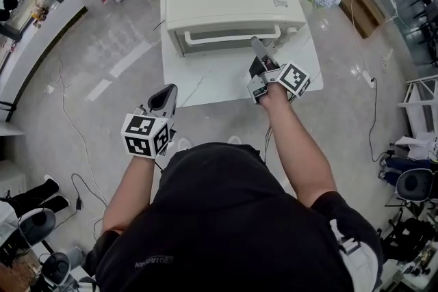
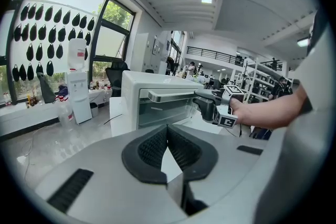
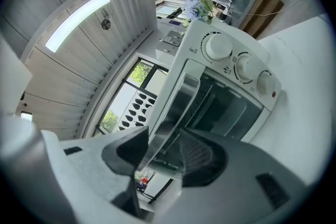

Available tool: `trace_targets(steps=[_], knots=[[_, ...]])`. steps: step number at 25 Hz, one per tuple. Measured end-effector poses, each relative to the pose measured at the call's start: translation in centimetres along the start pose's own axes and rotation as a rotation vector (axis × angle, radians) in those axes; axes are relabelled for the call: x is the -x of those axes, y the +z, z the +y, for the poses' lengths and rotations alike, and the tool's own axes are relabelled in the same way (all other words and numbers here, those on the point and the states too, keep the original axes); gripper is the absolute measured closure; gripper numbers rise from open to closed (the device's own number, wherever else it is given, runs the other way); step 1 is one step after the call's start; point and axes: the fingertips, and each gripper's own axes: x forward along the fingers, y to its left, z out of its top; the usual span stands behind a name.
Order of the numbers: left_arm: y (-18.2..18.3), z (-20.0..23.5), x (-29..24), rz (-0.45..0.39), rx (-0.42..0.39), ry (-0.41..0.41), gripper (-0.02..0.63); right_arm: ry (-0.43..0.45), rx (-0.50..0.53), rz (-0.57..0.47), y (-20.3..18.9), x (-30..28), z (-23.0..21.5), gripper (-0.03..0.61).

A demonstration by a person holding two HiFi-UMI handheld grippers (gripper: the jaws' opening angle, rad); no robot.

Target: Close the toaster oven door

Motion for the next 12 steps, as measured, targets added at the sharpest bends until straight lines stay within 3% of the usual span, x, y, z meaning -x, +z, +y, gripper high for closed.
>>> trace_targets(steps=[5, 12], knots=[[0.0, -0.6, 0.1, -0.013, 0.003, -0.023, 0.611, -0.023, 0.116, 0.031, -1.5, 2.4, 1.1, 0.407], [1.2, -3.1, 0.5, -0.069, -0.034, -0.077, 0.611, -0.038, 0.469, 0.119, -4.1, 5.3, 5.6, 0.41]])
